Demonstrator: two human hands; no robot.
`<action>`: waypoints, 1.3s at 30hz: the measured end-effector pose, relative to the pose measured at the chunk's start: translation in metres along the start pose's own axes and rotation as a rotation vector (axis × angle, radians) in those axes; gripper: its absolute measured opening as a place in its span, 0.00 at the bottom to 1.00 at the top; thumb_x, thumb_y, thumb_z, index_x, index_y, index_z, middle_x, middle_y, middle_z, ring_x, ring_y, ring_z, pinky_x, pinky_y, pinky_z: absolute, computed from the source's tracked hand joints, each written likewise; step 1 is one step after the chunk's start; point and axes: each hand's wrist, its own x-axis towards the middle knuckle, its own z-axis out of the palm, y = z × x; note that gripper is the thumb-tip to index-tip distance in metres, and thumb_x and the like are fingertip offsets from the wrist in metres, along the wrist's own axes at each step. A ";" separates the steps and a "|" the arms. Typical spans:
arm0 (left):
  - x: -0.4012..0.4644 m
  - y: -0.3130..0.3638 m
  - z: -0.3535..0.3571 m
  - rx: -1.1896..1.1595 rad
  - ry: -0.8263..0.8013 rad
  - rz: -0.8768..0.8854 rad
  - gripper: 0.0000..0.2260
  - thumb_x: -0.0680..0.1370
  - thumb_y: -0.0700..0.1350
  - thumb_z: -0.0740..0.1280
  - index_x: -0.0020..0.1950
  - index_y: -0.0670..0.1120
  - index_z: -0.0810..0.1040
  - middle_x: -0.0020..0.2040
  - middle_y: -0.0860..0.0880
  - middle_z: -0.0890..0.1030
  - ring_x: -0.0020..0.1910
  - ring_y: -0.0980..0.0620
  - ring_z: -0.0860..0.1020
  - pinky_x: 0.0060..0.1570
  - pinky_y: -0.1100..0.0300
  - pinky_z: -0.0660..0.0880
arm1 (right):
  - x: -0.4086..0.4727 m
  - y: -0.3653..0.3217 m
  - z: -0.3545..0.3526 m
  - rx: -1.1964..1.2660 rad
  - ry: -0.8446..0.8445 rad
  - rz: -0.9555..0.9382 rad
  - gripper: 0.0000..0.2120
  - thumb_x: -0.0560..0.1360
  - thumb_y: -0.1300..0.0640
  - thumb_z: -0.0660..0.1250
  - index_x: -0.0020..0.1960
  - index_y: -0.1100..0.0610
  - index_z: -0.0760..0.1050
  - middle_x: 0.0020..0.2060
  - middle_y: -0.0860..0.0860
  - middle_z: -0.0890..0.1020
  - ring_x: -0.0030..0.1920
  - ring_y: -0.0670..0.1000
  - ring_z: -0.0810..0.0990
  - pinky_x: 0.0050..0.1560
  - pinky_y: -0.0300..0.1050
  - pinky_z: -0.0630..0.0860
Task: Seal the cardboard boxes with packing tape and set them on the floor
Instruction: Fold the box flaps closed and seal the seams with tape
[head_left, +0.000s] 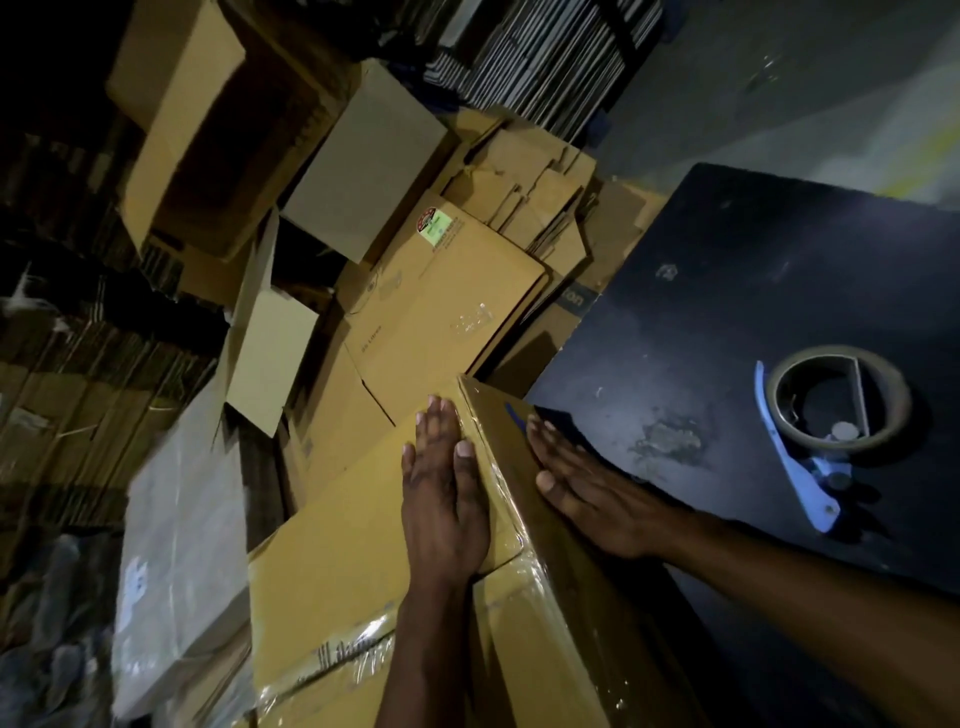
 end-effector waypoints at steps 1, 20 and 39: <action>0.000 0.000 -0.001 -0.009 -0.019 0.002 0.24 0.87 0.52 0.52 0.83 0.50 0.61 0.83 0.54 0.59 0.82 0.60 0.54 0.81 0.58 0.48 | -0.005 -0.009 -0.006 0.033 0.009 -0.001 0.31 0.82 0.36 0.41 0.80 0.43 0.35 0.78 0.34 0.36 0.77 0.32 0.34 0.81 0.45 0.39; -0.096 0.035 -0.025 -0.013 0.069 -0.078 0.21 0.86 0.50 0.59 0.79 0.50 0.71 0.79 0.54 0.69 0.80 0.57 0.63 0.77 0.42 0.66 | -0.053 -0.060 0.012 0.238 0.148 -0.091 0.32 0.84 0.40 0.49 0.83 0.52 0.47 0.82 0.43 0.48 0.80 0.37 0.43 0.80 0.38 0.45; -0.125 0.047 -0.019 0.114 0.110 -0.019 0.22 0.87 0.49 0.57 0.79 0.44 0.69 0.80 0.47 0.68 0.82 0.52 0.60 0.79 0.42 0.59 | -0.126 -0.022 0.035 0.347 0.123 0.112 0.46 0.72 0.21 0.55 0.82 0.42 0.50 0.82 0.42 0.53 0.80 0.41 0.52 0.81 0.49 0.55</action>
